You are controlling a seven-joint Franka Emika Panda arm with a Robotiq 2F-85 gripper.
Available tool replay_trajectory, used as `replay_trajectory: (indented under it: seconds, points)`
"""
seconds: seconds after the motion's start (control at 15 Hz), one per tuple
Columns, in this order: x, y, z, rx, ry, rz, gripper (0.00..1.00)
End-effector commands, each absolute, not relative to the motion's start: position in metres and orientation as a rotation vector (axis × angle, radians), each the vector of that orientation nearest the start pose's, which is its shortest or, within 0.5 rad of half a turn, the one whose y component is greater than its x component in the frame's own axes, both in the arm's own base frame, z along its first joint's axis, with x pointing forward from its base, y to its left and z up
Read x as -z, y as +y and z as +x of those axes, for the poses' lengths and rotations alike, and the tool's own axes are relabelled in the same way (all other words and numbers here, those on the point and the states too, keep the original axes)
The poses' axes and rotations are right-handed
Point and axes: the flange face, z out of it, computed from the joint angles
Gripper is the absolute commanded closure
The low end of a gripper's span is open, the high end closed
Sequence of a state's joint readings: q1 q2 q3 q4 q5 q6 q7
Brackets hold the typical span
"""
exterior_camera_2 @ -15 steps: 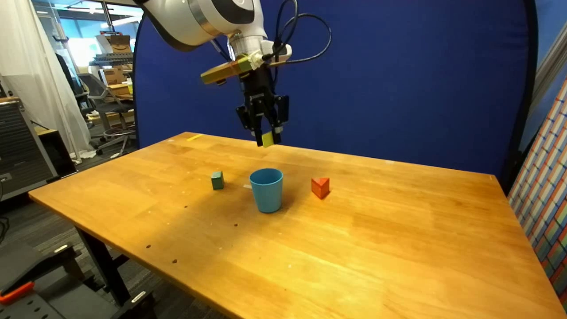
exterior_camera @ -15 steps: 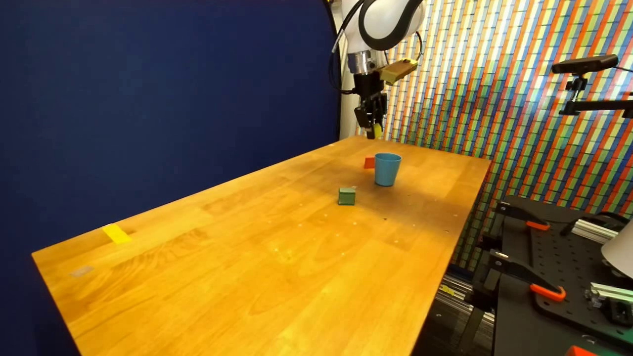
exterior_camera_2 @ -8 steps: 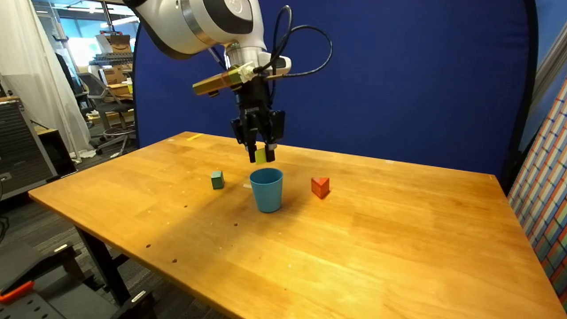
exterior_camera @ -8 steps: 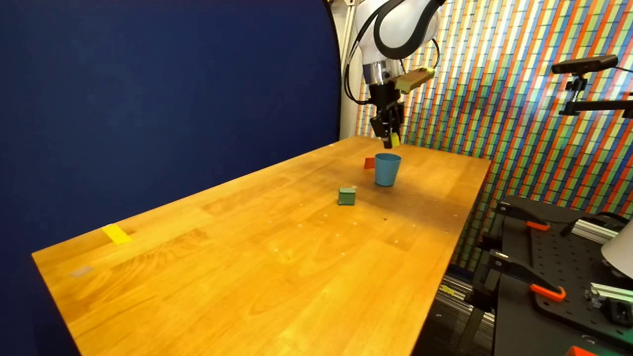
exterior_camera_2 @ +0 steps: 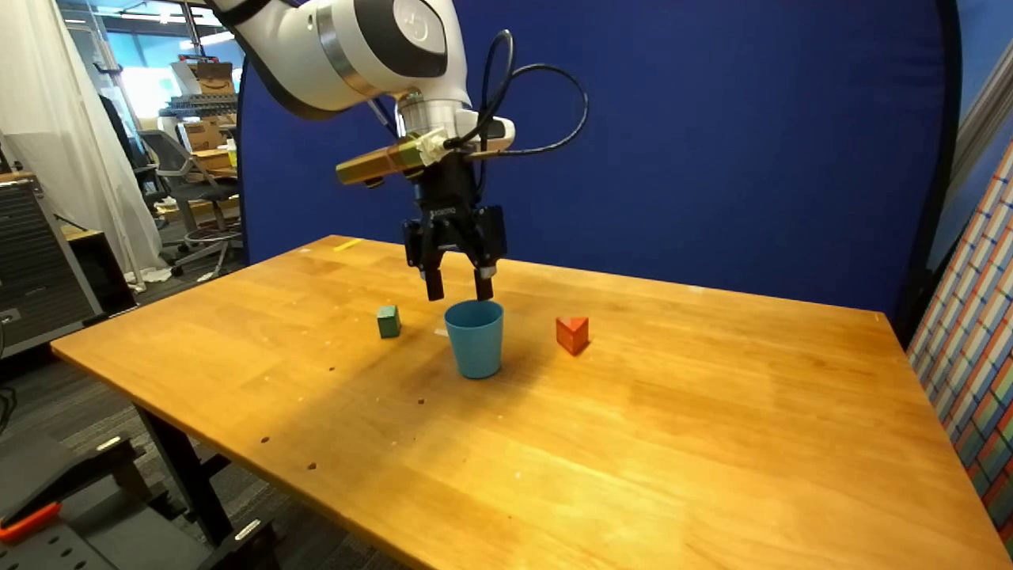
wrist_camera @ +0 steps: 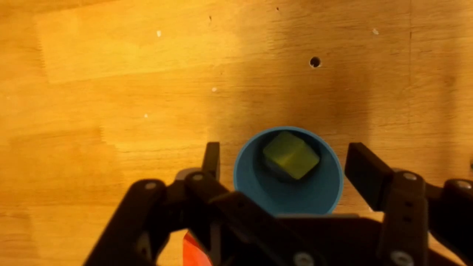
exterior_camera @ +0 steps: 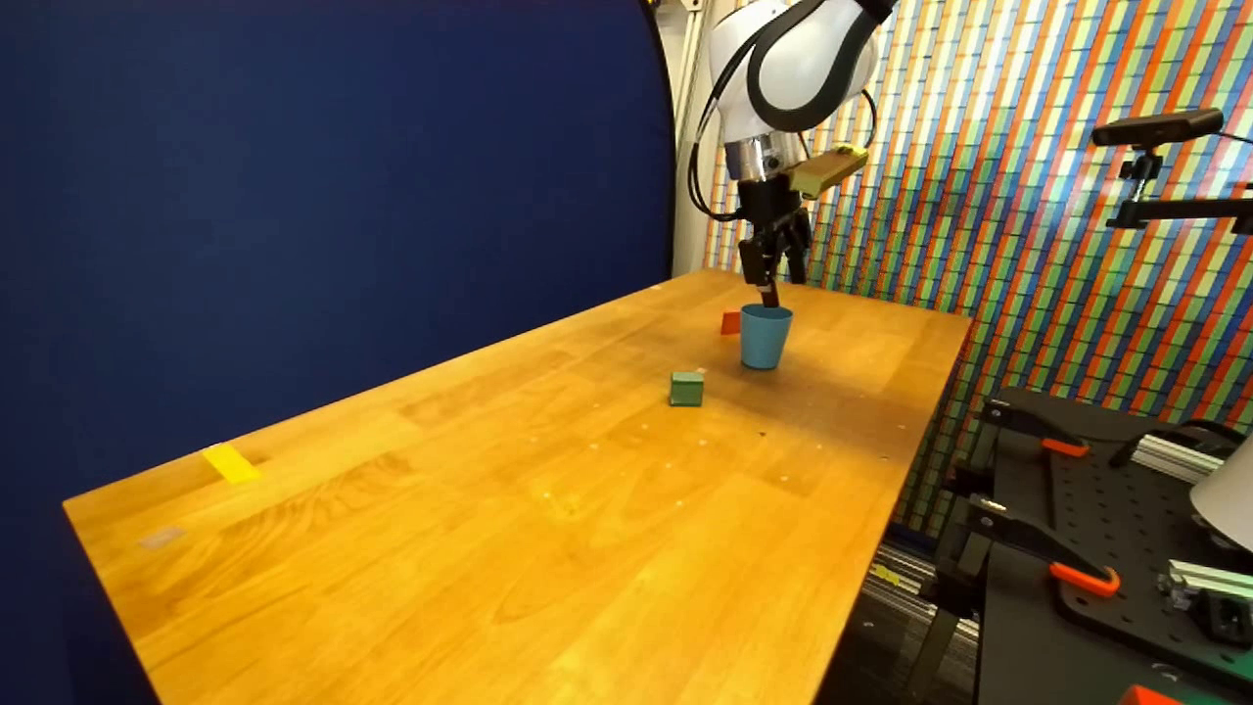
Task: Put the yellow block inside the light blue cup
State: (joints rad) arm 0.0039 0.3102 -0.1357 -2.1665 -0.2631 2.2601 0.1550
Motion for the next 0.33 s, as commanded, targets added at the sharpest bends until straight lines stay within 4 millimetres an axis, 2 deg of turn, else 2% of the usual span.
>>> replay_trajectory:
  seconds: [0.0,0.13,0.2,0.27]
  points:
    - [-0.247,-0.082,0.532,-0.304,0.197,-3.330,0.00]
    - [-0.253,-0.082,0.528,-0.325,0.214,-3.284,0.00]
    - [-0.239,-0.080,0.536,-0.350,0.193,-3.325,0.00]
    - [-0.240,-0.080,0.536,-0.346,0.208,-3.314,0.00]
